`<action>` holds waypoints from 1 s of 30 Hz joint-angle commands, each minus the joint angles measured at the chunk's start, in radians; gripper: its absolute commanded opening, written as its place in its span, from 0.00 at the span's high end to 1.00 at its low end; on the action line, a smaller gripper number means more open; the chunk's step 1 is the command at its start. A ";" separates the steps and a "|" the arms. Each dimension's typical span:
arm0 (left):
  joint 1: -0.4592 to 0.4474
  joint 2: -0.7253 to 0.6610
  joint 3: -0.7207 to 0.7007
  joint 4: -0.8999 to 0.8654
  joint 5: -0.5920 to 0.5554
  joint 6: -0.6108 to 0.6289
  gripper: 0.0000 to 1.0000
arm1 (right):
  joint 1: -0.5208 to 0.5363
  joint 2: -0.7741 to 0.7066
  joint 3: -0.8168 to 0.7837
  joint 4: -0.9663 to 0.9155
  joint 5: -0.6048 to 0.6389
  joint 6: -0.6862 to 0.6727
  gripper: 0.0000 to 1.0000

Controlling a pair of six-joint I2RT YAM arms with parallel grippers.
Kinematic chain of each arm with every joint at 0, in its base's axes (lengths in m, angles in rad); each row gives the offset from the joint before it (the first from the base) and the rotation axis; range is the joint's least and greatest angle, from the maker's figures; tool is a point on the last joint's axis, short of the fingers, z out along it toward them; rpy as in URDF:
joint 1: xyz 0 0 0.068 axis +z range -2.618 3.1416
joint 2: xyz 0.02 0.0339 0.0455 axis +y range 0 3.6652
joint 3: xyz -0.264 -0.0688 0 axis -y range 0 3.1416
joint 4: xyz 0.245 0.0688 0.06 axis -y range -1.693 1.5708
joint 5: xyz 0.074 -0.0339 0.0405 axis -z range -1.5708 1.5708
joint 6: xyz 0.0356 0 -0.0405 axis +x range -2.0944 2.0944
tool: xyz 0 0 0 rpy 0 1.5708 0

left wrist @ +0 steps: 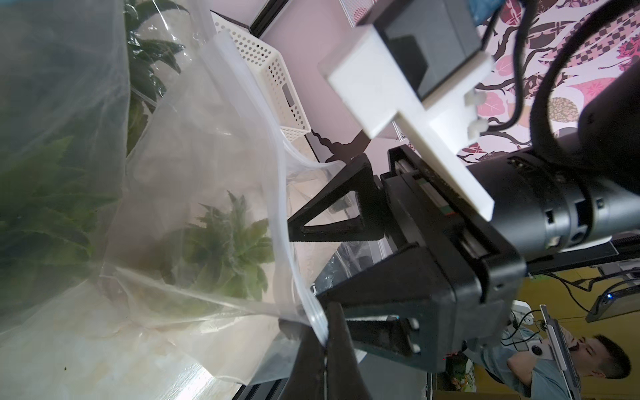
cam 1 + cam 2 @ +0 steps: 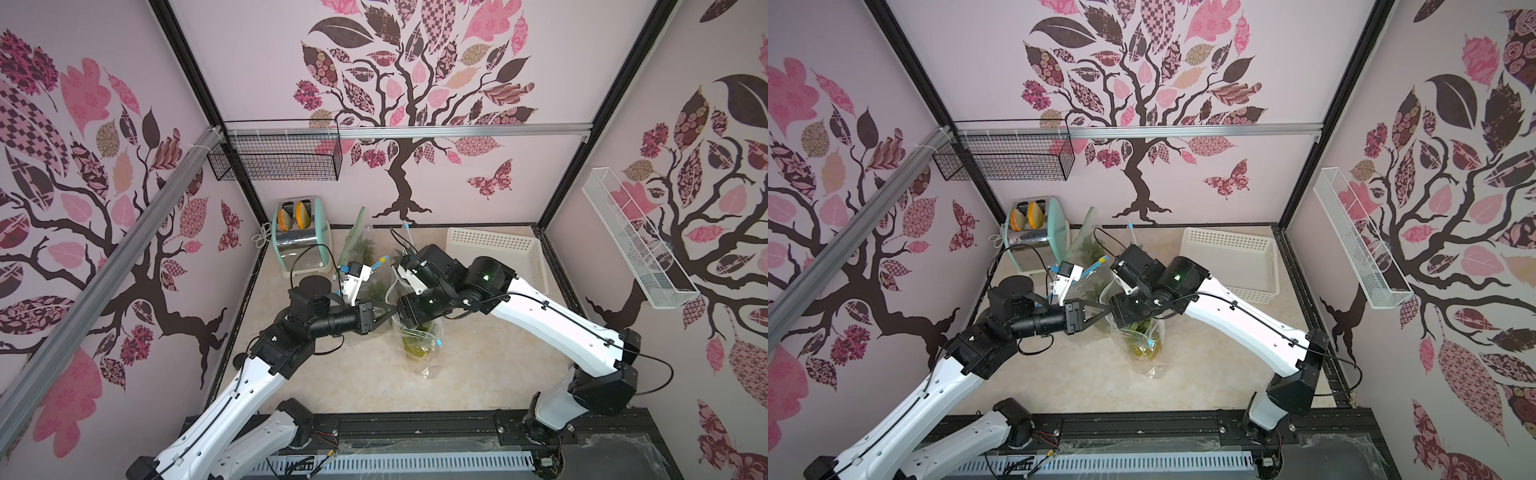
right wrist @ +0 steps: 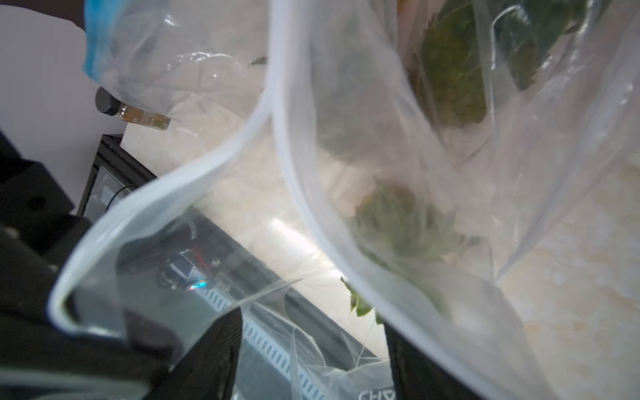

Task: Open the zip-top bag and take out the pineapple
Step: Pick up the pineapple at the center of the board.

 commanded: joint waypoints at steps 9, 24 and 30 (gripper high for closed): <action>-0.004 -0.025 -0.043 0.090 0.019 -0.001 1.00 | -0.002 0.090 0.025 -0.061 0.121 -0.032 0.28; -0.004 -0.044 -0.135 0.147 -0.005 -0.014 1.00 | -0.016 0.087 -0.130 -0.025 0.095 -0.019 0.28; -0.004 -0.047 -0.162 0.159 -0.017 -0.010 1.00 | -0.018 0.105 -0.145 -0.017 0.108 -0.016 0.28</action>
